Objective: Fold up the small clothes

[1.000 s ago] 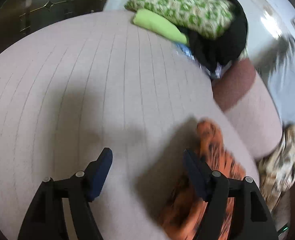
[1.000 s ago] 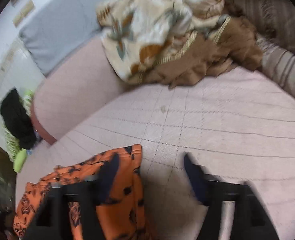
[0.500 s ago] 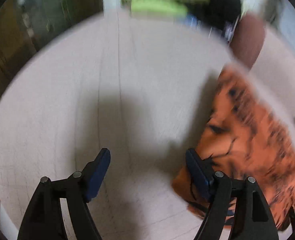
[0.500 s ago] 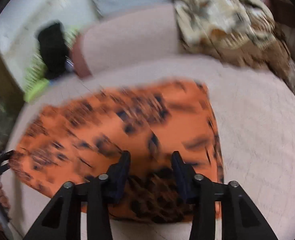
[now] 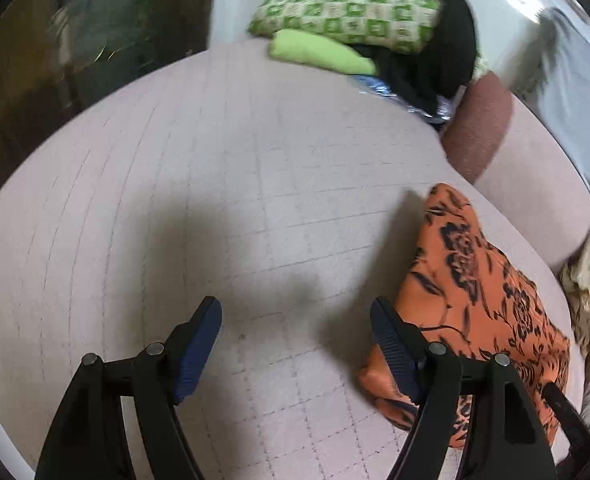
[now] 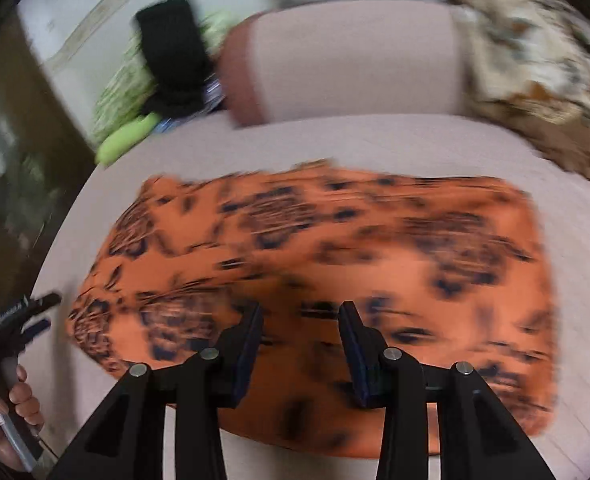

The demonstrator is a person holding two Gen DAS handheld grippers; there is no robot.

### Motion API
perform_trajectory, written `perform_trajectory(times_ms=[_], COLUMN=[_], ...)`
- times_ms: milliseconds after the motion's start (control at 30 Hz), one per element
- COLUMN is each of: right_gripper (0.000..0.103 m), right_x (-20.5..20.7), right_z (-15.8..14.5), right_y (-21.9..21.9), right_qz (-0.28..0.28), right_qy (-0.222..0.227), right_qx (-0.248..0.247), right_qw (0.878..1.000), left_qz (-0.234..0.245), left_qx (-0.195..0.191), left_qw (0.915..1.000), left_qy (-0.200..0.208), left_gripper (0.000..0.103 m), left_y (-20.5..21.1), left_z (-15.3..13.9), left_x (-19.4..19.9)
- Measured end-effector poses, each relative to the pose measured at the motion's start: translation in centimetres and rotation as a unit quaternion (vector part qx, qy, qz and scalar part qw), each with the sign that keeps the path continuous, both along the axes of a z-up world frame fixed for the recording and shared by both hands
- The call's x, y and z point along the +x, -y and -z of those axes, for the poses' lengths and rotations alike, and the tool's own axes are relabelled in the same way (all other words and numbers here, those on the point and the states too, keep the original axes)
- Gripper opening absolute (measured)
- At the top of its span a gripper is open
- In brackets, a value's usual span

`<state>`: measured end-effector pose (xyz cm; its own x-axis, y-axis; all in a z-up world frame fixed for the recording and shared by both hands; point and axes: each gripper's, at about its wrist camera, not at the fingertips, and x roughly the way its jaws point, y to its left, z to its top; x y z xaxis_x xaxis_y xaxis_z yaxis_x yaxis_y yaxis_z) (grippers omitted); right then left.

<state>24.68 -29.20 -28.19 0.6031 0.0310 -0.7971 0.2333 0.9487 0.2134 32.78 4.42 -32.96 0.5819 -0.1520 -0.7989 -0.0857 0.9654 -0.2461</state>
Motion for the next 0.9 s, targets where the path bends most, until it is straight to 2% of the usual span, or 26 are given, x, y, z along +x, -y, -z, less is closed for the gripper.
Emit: perform_trajectory(times_ms=[67, 133, 233, 333, 400, 467, 533, 600, 700, 833, 900], right_gripper=[0.042, 0.042, 0.042, 0.043, 0.043, 0.043, 0.044, 0.045, 0.045, 0.045, 0.045], right_x=[1.1, 1.1, -0.9, -3.5, -4.6, -4.4, -3.4, -2.6, -1.0, 1.6, 2.0], right_z=[1.3, 3.5, 4.0, 4.5, 4.6, 4.4, 3.5, 2.3, 0.7, 0.1, 0.7], right_y=[-1.8, -2.8, -3.8, -4.3, -4.8, -5.0, -4.6, -4.0, -4.0, -2.1, -0.3], right_qz=[-0.019, -0.034, -0.049, -0.052, -0.067, -0.075, -0.071, -0.071, -0.050, -0.007, 0.021], right_qy=[-0.021, -0.063, -0.053, -0.057, -0.057, -0.069, -0.087, -0.070, -0.030, 0.002, 0.005], right_qx=[-0.015, -0.009, -0.040, -0.028, -0.045, -0.052, -0.031, -0.001, -0.029, -0.066, -0.072], right_qw=[0.999, 0.997, 0.997, 0.997, 0.995, 0.993, 0.993, 0.995, 0.998, 0.998, 0.997], left_qz=[0.030, 0.053, 0.087, 0.114, 0.121, 0.116, 0.106, 0.096, 0.086, 0.083, 0.077], left_qx=[0.001, 0.012, 0.057, 0.096, 0.106, 0.133, 0.144, 0.112, 0.090, 0.107, 0.140], left_qw=[0.9995, 0.9985, 0.9944, 0.9887, 0.9868, 0.9843, 0.9838, 0.9883, 0.9909, 0.9902, 0.9871], left_qy=[0.005, 0.007, 0.016, 0.019, 0.019, 0.009, -0.016, -0.037, -0.052, -0.034, -0.002], left_gripper=[0.077, 0.077, 0.078, 0.078, 0.079, 0.087, 0.093, 0.095, 0.097, 0.097, 0.097], left_y=[1.5, 3.1, 6.3, 8.2, 9.1, 9.5, 9.4, 8.5, 7.8, 8.2, 8.6], left_z=[-0.3, -0.4, -0.5, -0.2, 0.2, 1.2, 2.4, 3.2, 3.4, 2.1, 0.8], left_x=[-0.4, -0.4, -0.9, -1.3, -1.3, -0.9, 0.0, 0.7, 1.3, 1.1, 0.8])
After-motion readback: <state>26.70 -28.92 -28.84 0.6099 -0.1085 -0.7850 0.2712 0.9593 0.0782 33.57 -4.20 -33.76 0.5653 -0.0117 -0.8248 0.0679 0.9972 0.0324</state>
